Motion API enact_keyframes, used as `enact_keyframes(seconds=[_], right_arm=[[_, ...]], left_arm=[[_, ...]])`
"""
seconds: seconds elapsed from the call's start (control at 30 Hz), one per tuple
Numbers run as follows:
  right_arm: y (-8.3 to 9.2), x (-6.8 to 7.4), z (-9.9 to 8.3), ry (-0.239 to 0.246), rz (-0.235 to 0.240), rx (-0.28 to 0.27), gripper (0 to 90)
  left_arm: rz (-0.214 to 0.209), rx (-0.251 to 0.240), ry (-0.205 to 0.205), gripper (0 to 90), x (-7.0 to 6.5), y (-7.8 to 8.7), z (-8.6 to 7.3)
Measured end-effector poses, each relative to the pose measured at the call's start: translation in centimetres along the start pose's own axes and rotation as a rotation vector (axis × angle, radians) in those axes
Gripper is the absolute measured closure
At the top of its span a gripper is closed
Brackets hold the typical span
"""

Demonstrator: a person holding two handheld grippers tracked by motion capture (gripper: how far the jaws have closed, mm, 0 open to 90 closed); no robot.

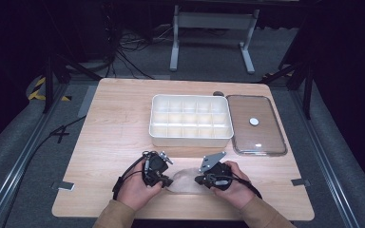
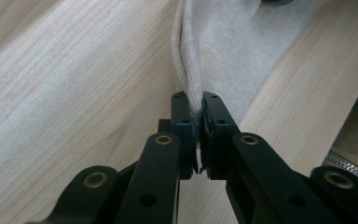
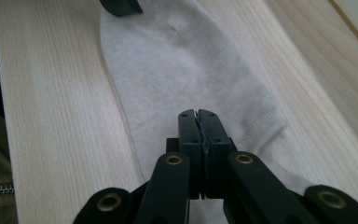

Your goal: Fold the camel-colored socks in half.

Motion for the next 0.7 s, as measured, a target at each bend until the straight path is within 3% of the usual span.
enact_keyframes(seconds=[0.17, 0.37, 0.47, 0.57, 0.7], right_arm=[[0.5, -0.4, -0.4, -0.017, -0.003, 0.003, 89.5], [-0.5, -0.2, -0.6, -0.016, 0.007, 0.028, 89.6], [-0.6, -0.1, -0.4, -0.014, 0.008, 0.027, 89.6], [-0.7, 0.0, -0.3, -0.007, 0.005, 0.025, 89.6], [-1.0, 0.2, 0.0, 0.003, 0.021, 0.012, 89.7]], left_arm=[[-0.023, -0.004, 0.011, 85.0, 0.1, 1.3, -0.1], [-0.048, -0.007, 0.027, 84.8, 0.2, 2.2, 0.0], [-0.08, -0.042, 0.037, 84.2, 0.0, 2.5, 0.1], [-0.115, -0.073, 0.021, 84.0, -0.5, 2.8, 0.4], [-0.128, -0.085, 0.003, 84.4, -1.2, 2.8, 0.9]])
Point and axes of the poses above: each handheld gripper's, and its own axes: y roughly backward along the jaws, z roughly out of its top, x roughly to its left, the point moved 1 cm from there along -y, roughly forward along the jaws, and after that the axes turned 9 degrees about y, right-handed, at the moved point
